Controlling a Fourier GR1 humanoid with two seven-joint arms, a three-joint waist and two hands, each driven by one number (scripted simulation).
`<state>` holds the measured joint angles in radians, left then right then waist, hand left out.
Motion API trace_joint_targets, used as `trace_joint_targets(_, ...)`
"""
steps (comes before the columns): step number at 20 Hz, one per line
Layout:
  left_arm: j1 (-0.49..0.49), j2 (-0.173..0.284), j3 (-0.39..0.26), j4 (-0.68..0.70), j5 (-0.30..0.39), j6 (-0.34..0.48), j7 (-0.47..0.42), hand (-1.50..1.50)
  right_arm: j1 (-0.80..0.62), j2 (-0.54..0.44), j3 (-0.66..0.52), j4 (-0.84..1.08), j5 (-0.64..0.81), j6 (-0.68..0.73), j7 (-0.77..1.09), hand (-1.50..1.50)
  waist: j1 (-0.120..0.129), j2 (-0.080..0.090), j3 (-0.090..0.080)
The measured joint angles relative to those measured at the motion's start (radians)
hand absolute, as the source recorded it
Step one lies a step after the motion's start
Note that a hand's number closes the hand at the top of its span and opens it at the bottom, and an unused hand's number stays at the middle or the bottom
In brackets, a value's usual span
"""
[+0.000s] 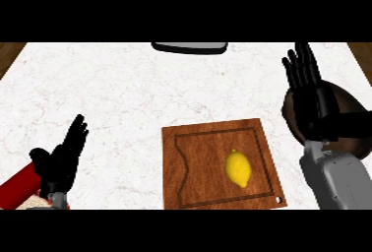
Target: Pick the lemon from the cutting board and place it in the pan
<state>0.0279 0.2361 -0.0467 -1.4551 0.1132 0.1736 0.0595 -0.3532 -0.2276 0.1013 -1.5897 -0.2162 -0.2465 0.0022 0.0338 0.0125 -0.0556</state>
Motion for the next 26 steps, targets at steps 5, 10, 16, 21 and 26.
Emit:
trace_joint_targets(5,-0.035,-0.046,-0.054,-0.046,-0.011,-0.02,-0.07,0.0,-0.053,-0.015,0.09,-0.018,-0.078,0.2,0.013,1.5,-0.008,-0.009,0.04)
trace_joint_targets(10,-0.069,-0.083,-0.108,-0.086,-0.022,-0.05,-0.139,0.0,0.028,-0.163,0.1,-0.003,-0.054,0.368,-0.037,-1.5,-0.034,-0.012,0.051)
trace_joint_targets(16,-0.059,-0.107,-0.151,-0.134,-0.038,-0.06,-0.141,0.0,0.143,-0.334,0.039,0.019,-0.033,0.589,-0.214,-1.5,-0.038,-0.013,0.055)
trace_joint_targets(21,-0.071,-0.111,-0.142,-0.12,-0.033,-0.08,-0.16,0.0,0.103,-0.409,0.024,0.013,0.047,0.666,-0.237,-1.5,-0.034,-0.013,0.055)
trace_joint_targets(26,-0.073,-0.116,-0.141,-0.119,-0.04,-0.085,-0.159,0.0,0.02,-0.426,0.089,-0.018,0.138,0.711,-0.142,-1.5,-0.027,-0.013,0.055)
